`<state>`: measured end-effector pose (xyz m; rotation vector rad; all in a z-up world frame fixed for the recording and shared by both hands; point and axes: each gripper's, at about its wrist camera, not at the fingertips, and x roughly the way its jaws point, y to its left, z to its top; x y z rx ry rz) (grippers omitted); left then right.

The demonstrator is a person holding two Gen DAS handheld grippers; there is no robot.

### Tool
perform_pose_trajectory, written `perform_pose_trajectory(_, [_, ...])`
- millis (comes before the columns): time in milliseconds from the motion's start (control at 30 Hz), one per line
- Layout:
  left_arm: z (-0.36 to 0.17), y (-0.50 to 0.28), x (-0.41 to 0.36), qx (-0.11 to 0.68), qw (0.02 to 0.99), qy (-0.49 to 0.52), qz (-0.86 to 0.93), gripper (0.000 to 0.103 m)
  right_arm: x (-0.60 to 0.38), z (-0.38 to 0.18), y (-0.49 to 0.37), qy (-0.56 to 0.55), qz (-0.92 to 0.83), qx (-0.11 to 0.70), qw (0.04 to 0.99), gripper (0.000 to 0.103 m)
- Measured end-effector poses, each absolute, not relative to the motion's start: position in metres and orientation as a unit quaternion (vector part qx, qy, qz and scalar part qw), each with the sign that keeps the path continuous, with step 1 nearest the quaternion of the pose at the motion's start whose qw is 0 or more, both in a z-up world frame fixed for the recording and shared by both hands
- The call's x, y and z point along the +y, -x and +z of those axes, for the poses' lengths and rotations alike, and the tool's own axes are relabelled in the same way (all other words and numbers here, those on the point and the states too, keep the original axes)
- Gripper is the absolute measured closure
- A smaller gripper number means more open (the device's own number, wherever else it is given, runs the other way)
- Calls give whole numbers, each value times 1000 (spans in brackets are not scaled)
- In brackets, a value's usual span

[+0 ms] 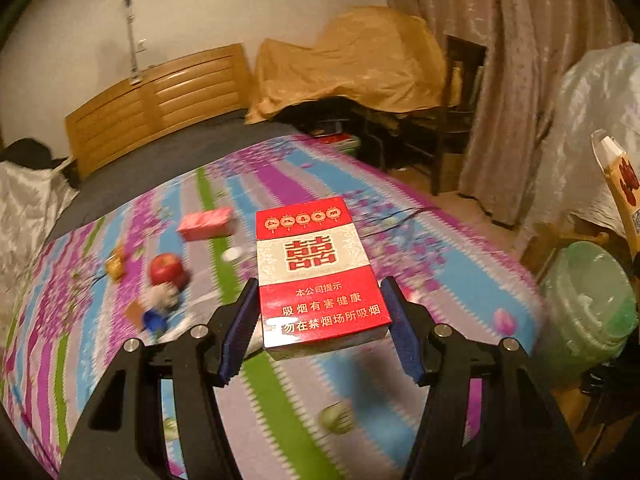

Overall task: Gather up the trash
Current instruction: 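Carry the red cigarette box and brown medicine box over to the green bin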

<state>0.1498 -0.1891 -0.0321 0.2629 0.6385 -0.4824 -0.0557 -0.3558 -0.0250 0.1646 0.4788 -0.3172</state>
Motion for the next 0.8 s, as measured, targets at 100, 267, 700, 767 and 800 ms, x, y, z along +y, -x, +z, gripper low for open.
perform_pose_trajectory(100, [-26, -145, -224, 301, 906, -142, -260, 44, -383, -21, 74, -92, -186, 229, 951, 41])
perform_pose_trajectory(267, [-16, -134, -278, 282, 895, -165, -302, 44, -421, -17, 97, -99, -235, 226, 940, 41])
perform_pose_trajectory(700, [-10, -90, -397, 241, 858, -223, -395, 44, -523, -25, 153, -157, -338, 237, 897, 41])
perform_pose_trajectory(767, [-11, -82, -414, 236, 851, -231, -407, 44, -536, -26, 159, -166, -349, 236, 892, 41])
perform_pose_trajectory(800, [-11, -78, -421, 235, 848, -235, -414, 44, -541, -27, 162, -170, -354, 235, 889, 41])
